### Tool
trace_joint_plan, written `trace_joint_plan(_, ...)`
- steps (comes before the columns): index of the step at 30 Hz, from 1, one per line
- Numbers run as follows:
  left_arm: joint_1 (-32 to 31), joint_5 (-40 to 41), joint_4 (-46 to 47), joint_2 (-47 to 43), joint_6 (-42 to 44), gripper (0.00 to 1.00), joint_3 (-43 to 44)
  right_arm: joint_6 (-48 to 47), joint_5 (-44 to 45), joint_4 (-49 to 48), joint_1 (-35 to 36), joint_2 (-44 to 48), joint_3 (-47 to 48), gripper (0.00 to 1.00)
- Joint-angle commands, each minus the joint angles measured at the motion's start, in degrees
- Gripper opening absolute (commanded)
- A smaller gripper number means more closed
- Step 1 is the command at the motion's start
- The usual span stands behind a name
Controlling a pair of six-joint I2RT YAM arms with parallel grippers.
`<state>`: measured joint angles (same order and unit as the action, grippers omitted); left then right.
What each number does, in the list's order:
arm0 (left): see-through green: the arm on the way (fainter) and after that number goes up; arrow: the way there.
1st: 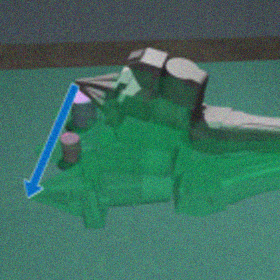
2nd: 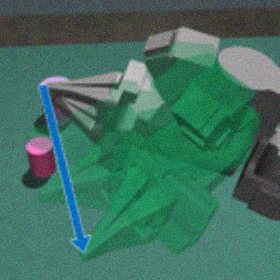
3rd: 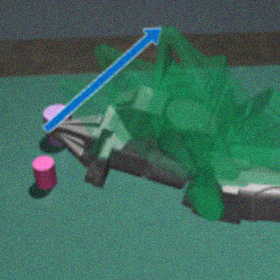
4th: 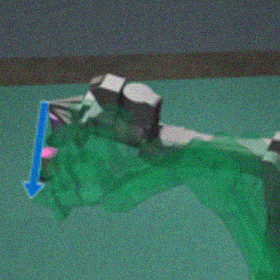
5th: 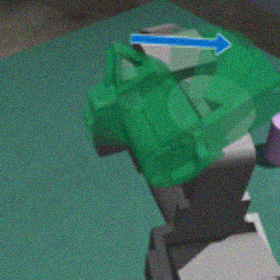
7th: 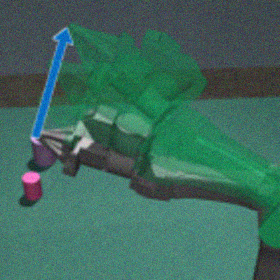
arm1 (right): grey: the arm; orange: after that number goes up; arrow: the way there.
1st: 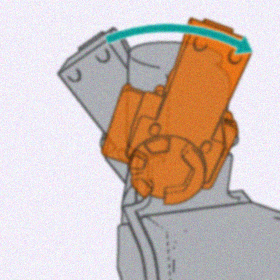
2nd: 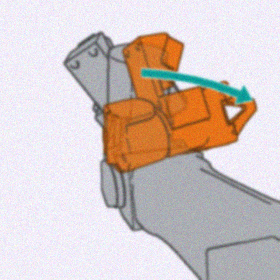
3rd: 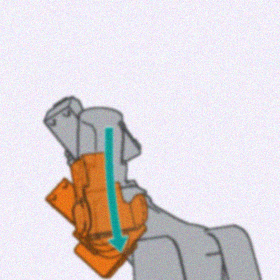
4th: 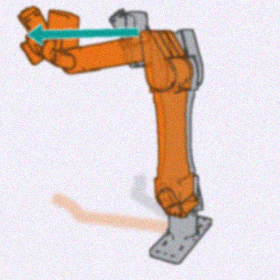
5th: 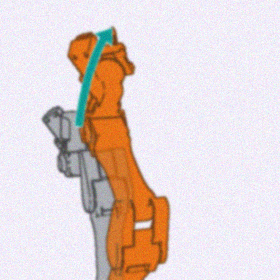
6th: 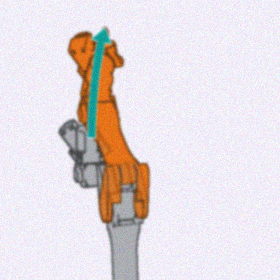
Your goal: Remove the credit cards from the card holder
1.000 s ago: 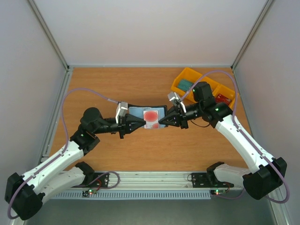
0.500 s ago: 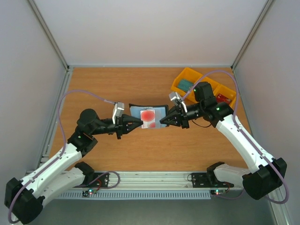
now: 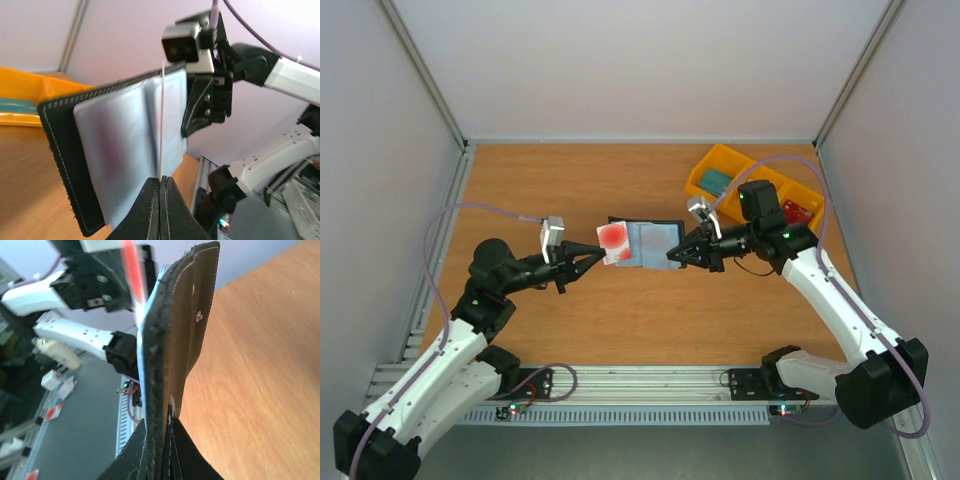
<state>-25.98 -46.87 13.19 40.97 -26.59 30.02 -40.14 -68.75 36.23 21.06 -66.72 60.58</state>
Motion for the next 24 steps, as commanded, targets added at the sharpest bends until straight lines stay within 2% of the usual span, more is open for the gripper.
trace_joint_plan(1,1.9,3.35,0.25,-2.07,-1.11,0.0,-1.57,12.35,5.13,-4.7,-2.05,-0.35,-6.16,0.01)
trace_joint_plan(4,2.24,3.23,0.37,-2.6,-1.32,0.0,-1.99,22.02,7.62,-8.37,-2.08,-3.33,-10.8,0.01)
trace_joint_plan(9,2.19,2.12,5.68,-1.89,-3.69,0.0,-3.67,36.3,6.1,-19.13,-2.05,-12.49,-19.07,0.01)
trace_joint_plan(16,2.16,2.28,7.15,-0.75,-4.37,0.0,-3.85,39.34,5.04,-22.93,-3.19,-23.8,-21.37,0.01)
trace_joint_plan(22,2.16,2.01,7.88,0.12,-4.71,0.0,-3.74,37.31,7.66,-20.71,-9.88,-28.5,-24.12,0.02)
trace_joint_plan(23,2.16,1.98,8.11,0.42,-4.77,0.0,-3.75,36.97,7.52,-20.51,-10.51,-28.74,-24.44,0.04)
trace_joint_plan(24,2.09,1.96,8.3,0.61,-4.78,0.0,-3.75,36.8,8.11,-20.15,-10.81,-28.85,-24.66,0.11)
